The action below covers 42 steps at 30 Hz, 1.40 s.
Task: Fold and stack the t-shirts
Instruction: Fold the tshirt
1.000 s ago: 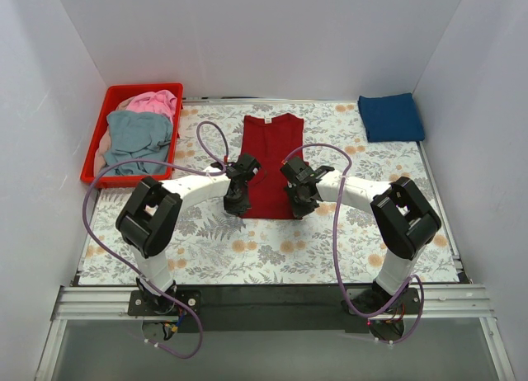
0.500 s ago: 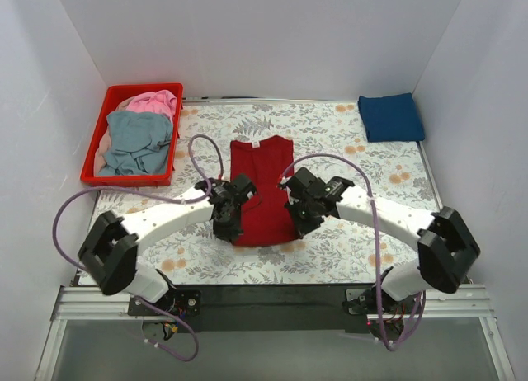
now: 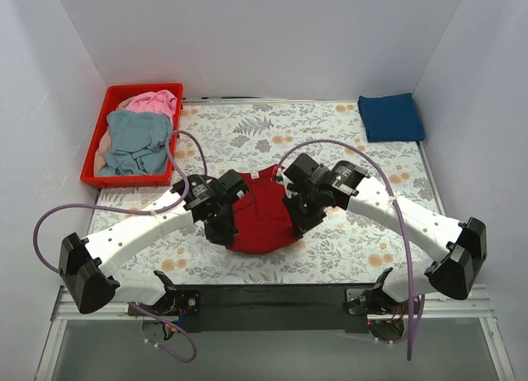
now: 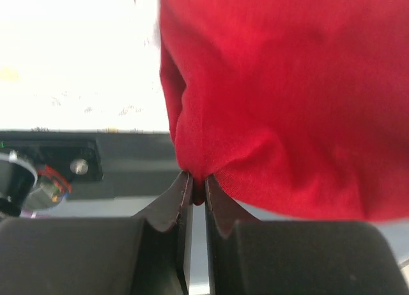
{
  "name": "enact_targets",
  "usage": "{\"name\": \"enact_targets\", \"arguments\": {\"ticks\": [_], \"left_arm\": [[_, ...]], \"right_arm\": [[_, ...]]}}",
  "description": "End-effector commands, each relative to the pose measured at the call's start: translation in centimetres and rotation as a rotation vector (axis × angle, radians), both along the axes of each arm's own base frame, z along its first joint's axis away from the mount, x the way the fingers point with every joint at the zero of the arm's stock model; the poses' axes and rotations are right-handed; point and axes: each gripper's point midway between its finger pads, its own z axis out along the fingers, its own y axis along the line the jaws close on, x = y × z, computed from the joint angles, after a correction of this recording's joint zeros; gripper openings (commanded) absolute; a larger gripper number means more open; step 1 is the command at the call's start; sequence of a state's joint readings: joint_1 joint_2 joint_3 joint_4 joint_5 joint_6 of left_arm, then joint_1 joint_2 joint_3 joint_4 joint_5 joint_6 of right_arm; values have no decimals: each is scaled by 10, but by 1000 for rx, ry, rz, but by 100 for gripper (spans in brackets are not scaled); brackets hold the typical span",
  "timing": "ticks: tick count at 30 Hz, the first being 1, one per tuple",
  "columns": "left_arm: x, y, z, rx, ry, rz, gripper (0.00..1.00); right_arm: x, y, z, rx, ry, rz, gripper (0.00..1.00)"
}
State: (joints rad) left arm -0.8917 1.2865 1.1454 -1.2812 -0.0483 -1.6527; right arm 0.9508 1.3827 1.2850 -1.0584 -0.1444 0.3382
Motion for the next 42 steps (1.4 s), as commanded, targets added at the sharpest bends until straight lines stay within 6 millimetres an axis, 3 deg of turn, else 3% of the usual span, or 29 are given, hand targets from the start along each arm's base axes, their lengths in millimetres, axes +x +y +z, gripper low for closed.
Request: {"name": "enact_targets", "arguments": {"ticks": [1, 9, 20, 26, 29, 34, 40, 42], "left_arm": [[42, 14, 14, 11, -102, 65, 0], [112, 12, 31, -66, -253, 95, 0], [193, 16, 23, -81, -352, 129, 0], [238, 21, 3, -87, -378, 164, 0], [256, 23, -18, -80, -372, 182, 0], [279, 25, -50, -47, -385, 188, 0], [298, 24, -66, -37, -428, 209, 0], [300, 25, -70, -28, -430, 211, 0]], "right_arm": [[28, -9, 17, -47, -62, -10, 1], [83, -2, 30, 12, -68, -51, 1], [165, 3, 22, 113, -13, -122, 1], [215, 3, -3, 146, 17, -174, 1], [233, 3, -28, 149, 43, -195, 1], [251, 2, -63, 145, 66, -229, 1], [266, -3, -88, 140, 48, -271, 2], [268, -5, -90, 140, 36, -281, 13]]}}
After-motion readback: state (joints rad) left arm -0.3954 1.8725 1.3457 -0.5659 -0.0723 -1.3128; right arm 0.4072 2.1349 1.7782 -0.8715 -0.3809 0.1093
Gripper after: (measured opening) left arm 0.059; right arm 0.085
